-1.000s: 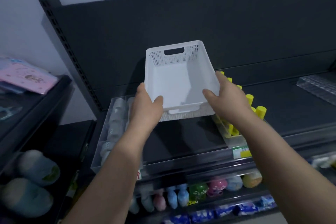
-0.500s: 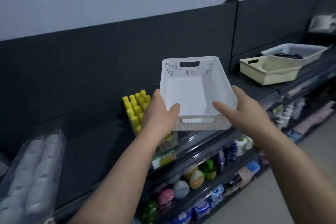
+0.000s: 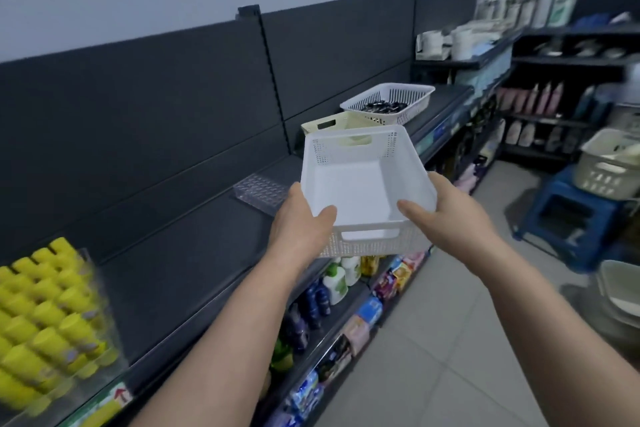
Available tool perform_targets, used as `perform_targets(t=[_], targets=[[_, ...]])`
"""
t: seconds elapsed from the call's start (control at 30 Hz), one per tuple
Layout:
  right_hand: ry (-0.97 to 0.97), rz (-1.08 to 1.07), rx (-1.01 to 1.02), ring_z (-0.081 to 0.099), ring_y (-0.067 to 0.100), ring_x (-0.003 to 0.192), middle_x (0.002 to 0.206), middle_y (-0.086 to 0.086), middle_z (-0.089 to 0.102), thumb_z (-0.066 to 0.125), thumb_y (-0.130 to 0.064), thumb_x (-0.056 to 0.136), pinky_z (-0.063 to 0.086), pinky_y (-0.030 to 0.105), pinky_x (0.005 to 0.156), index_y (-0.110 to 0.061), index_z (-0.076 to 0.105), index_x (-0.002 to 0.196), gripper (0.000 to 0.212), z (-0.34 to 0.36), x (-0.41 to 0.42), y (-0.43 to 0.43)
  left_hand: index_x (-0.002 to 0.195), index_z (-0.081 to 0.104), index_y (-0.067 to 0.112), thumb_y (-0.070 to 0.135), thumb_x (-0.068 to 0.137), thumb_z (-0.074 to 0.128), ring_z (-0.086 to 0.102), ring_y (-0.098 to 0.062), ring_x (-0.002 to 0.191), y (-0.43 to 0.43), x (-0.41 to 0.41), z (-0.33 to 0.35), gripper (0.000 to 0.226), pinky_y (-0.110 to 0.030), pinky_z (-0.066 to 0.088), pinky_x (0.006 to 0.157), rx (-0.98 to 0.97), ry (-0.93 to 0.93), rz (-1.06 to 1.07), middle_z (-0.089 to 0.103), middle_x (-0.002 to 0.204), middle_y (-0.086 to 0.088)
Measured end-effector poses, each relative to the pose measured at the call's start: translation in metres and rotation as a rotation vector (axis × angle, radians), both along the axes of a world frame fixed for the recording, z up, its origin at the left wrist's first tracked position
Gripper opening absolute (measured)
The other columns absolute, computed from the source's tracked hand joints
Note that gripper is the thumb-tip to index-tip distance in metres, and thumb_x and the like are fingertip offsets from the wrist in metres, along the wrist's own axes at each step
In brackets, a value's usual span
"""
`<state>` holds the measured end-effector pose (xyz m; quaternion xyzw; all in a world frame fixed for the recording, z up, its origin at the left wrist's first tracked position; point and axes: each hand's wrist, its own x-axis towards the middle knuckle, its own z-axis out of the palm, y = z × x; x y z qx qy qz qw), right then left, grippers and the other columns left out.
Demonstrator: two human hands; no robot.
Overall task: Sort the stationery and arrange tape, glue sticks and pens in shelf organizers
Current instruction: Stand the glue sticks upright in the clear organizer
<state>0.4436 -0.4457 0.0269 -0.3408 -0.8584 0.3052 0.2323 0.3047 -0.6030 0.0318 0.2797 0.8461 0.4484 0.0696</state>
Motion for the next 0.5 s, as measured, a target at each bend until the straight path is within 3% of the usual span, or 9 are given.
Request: perform_targets(t=[0.2, 0.3, 0.4, 0.5], targets=[[0.046, 0.026, 0.006, 0.056, 0.021, 0.087, 0.104, -0.004, 0.060, 0.054, -0.048, 0.085, 0.041, 0.032, 0.063, -0.026, 0.043, 0.124, 0.047, 0.001, -0.051, 0.063, 0.121, 0.047, 0.019, 0.027, 0.086, 0.056, 0.058, -0.021, 0.100, 0.061, -0.047, 0.004, 0.037, -0.044, 0.051, 0.086, 0.062, 0.021, 0.017, 0.060, 0.113, 0.003], [0.076, 0.040, 0.035, 0.051, 0.018, 0.089, 0.102, -0.007, 0.051, 0.055, -0.047, 0.085, 0.040, 0.033, 0.068, -0.025, 0.037, 0.136, 0.059, 0.008, -0.098, 0.099, 0.119, 0.046, 0.019, 0.029, 0.086, 0.057, 0.057, -0.022, 0.099, 0.093, -0.086, 0.005, 0.036, -0.043, 0.051, 0.086, 0.090, 0.062, 0.080, 0.058, 0.112, 0.003], [0.082, 0.058, 0.025, 0.055, 0.019, 0.091, 0.105, -0.007, 0.055, 0.055, -0.048, 0.085, 0.045, 0.034, 0.070, -0.026, 0.039, 0.136, 0.058, 0.014, -0.150, 0.139, 0.117, 0.048, 0.019, 0.032, 0.084, 0.056, 0.057, -0.022, 0.097, 0.130, -0.134, 0.007, 0.037, -0.038, 0.050, 0.080, 0.093, 0.093, 0.131, 0.059, 0.110, 0.004], [0.060, 0.059, -0.018, 0.057, 0.022, 0.106, 0.122, -0.004, 0.059, 0.053, -0.051, 0.084, 0.049, 0.040, 0.086, -0.027, 0.040, 0.138, 0.060, 0.021, -0.198, 0.179, 0.114, 0.051, 0.019, 0.035, 0.083, 0.055, 0.057, -0.021, 0.090, 0.165, -0.180, 0.013, 0.035, -0.031, 0.044, 0.067, 0.069, 0.104, 0.168, 0.059, 0.103, 0.007]])
